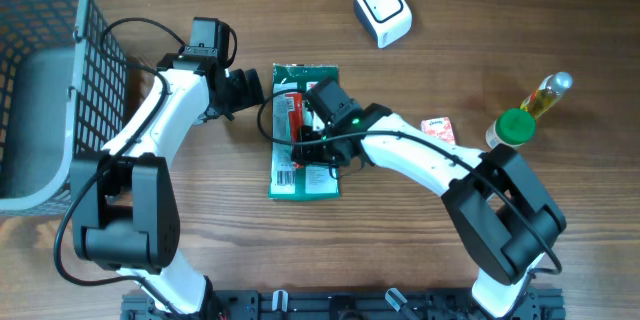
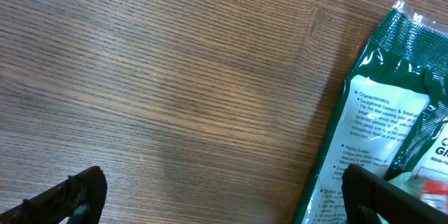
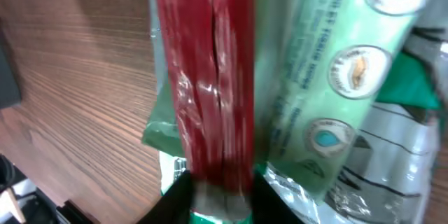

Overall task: Scan the item barcode
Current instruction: 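Close the right gripper on the red strip and lift it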

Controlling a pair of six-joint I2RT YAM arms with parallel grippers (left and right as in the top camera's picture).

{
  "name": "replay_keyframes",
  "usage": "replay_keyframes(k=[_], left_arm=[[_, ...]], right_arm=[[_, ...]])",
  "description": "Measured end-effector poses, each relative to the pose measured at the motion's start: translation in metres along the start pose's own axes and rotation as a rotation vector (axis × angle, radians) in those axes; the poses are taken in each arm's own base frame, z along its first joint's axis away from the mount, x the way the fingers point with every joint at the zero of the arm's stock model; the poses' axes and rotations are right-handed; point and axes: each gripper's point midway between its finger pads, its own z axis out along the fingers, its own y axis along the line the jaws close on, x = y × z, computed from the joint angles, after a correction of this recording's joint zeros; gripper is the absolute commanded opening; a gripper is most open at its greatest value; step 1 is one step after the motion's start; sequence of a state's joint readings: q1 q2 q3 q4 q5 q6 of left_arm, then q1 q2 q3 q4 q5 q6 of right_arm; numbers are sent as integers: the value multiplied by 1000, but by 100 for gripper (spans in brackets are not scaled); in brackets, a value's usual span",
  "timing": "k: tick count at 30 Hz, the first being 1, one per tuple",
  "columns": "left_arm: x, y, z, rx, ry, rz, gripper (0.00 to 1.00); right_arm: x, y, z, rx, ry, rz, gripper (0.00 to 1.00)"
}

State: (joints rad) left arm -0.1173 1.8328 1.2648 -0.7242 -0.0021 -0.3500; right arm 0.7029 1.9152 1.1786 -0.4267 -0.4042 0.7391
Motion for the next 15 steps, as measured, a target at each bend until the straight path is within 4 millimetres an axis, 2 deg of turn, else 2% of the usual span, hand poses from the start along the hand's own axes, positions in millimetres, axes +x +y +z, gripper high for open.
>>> replay_keyframes(k=[7, 10, 15], left_arm=[[0, 0, 0, 0, 0, 0, 100], [0, 0, 0, 0, 0, 0, 100], [0, 0, 0, 1, 0, 0, 100]], right_arm=[[3, -13, -6, 23, 32, 3, 4], [2, -10, -14, 15, 22, -103, 4], [14, -16, -20, 30, 73, -250, 4]])
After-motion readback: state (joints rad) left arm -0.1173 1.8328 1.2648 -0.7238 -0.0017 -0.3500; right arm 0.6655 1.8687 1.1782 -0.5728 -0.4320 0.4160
